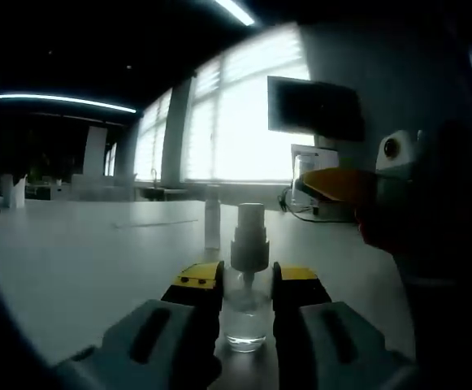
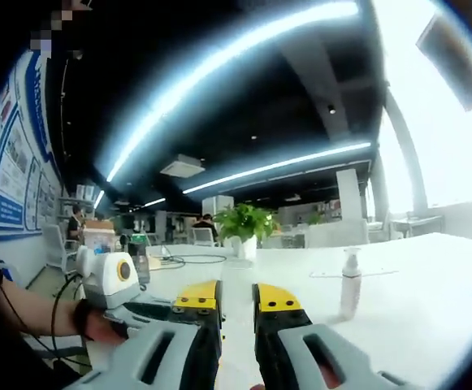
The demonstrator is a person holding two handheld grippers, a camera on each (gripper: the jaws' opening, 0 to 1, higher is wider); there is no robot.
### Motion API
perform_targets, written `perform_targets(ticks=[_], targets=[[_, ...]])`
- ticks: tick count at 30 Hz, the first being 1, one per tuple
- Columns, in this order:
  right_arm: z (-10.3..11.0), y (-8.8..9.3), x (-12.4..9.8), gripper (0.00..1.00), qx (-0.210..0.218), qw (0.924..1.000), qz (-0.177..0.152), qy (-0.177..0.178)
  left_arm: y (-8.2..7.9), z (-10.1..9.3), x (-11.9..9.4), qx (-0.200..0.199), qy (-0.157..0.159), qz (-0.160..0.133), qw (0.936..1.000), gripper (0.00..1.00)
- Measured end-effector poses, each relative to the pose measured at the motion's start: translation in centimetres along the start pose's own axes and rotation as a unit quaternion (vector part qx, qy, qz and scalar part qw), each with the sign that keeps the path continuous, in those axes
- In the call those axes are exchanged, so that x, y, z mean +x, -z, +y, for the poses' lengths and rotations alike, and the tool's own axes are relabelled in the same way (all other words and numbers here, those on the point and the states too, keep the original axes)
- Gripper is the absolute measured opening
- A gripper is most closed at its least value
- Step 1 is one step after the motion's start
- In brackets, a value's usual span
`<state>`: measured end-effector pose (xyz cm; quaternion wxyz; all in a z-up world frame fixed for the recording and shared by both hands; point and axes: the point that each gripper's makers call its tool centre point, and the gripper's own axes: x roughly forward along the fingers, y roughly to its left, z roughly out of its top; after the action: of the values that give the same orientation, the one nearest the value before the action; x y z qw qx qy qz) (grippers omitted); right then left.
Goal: Clamp pump bottle remove cover press pump head put on cover
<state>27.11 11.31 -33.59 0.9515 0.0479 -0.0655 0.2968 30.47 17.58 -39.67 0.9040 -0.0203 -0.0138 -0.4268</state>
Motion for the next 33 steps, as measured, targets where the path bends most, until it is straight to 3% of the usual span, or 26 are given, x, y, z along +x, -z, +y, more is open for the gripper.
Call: perform_targets(ticks=[6, 9, 18, 23, 27, 33], targets=[[-3.8, 2.1, -1.7, 0.1, 0.017, 0.9985, 0.016, 0.049, 0.1, 0.1, 0.0, -0.002, -0.001, 0.0, 1.0, 0.15], [-4.7, 2.7, -2.0, 0.1, 0.014, 0.998, 0.022, 0.058, 0.1, 0.1, 0.0, -0.003, -0.001, 0.0, 1.0, 0.15], [-5.9, 5.5, -2.2, 0.1, 0.007, 0.9949, 0.067, 0.075, 0.0, -0.1, 0.0, -0.002, -0.002, 0.0, 1.0, 0.15], [-6.2, 5.8, -2.5, 0.1, -0.001, 0.9937, 0.078, 0.08, 0.0, 0.0, 0.0, -0.002, -0.002, 0.0, 1.0, 0.15], [-6.1, 7.5, -2.9, 0.1, -0.008, 0.9895, 0.128, 0.066, 0.1, -0.1, 0.0, 0.0, -0.002, 0.0, 1.0, 0.15], [-6.9, 8.5, -3.1, 0.1, -0.003, 0.9849, 0.154, 0.078, 0.0, -0.2, 0.0, -0.001, -0.003, 0.0, 1.0, 0.15]])
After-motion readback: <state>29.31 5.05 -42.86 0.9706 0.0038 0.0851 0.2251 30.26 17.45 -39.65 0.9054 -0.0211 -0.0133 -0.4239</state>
